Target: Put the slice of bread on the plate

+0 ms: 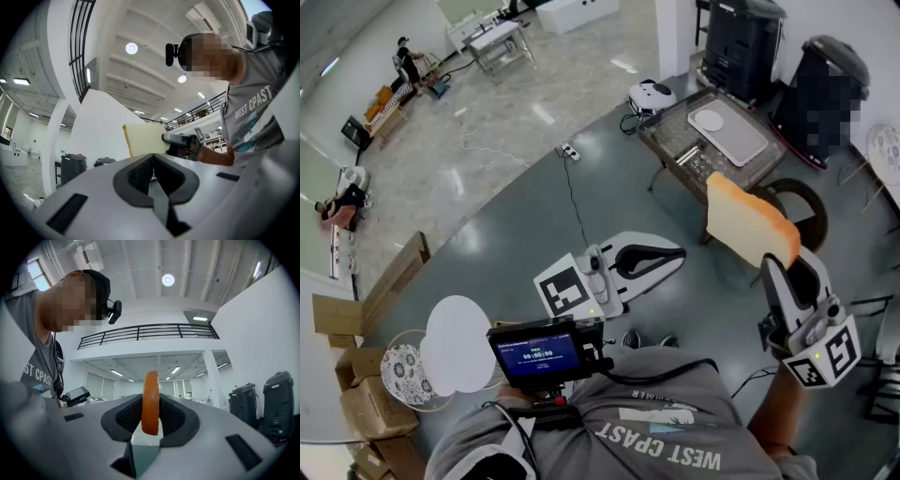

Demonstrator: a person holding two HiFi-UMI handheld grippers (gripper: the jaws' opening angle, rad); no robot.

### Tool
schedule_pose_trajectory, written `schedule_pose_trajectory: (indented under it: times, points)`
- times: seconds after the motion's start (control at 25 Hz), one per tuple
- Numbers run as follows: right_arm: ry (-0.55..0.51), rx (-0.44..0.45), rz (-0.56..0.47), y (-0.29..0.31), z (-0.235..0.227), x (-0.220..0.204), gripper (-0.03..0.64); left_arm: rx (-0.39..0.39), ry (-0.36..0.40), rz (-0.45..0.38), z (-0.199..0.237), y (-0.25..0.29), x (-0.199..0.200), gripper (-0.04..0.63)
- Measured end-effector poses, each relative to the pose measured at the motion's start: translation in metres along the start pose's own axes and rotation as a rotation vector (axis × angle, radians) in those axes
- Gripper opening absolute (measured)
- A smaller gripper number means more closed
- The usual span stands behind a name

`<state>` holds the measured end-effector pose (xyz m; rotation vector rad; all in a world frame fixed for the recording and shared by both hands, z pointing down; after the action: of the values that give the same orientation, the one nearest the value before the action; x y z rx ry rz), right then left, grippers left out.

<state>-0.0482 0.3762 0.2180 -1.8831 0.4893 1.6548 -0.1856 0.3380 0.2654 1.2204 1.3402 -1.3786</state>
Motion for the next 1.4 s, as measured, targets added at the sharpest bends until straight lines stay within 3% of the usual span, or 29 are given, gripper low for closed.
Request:
schedule_pose_trajectory:
  times: [0.12, 0.52, 0.8, 1.2, 1.32, 1.4]
  points:
    - [0.002, -0.007, 0.000, -0.001, 0.001, 0.002, 0.091, 0.007, -0.028, 0.005, 0.002, -0.017, -0.027, 0.009]
    - [0.054, 0.002, -0.016, -0.006, -0.003, 0.002, 0.091, 0.001, -0.007, 0.019, 0.001, -0.014, -0.032, 0.008]
    - [0.079, 0.008, -0.043, -0.014, -0.008, 0.000, 0.091, 0.017, -0.049, -0.145, -0.005, 0.007, 0.003, 0.009]
    - [0.072, 0.017, -0.039, -0.041, -0.022, 0.006, 0.091, 0.004, 0.044, -0.078, -0.018, 0.024, -0.017, 0.009]
    - [0.074, 0.026, -0.036, -0.047, -0.027, 0.005, 0.091, -0.007, 0.050, -0.017, -0.020, 0.029, -0.041, 0.008]
    - [0.077, 0.035, -0.031, -0.048, -0.028, 0.004, 0.091, -0.006, 0.051, -0.032, -0.020, 0.035, -0.043, 0.009]
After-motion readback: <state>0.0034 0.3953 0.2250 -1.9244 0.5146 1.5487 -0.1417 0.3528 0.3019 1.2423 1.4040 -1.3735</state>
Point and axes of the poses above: the fingertips, and each gripper's own axes: y forward along the fingers, z to its left, x out of its top, the point moved 2 cm from there along -y, backward along the fingers
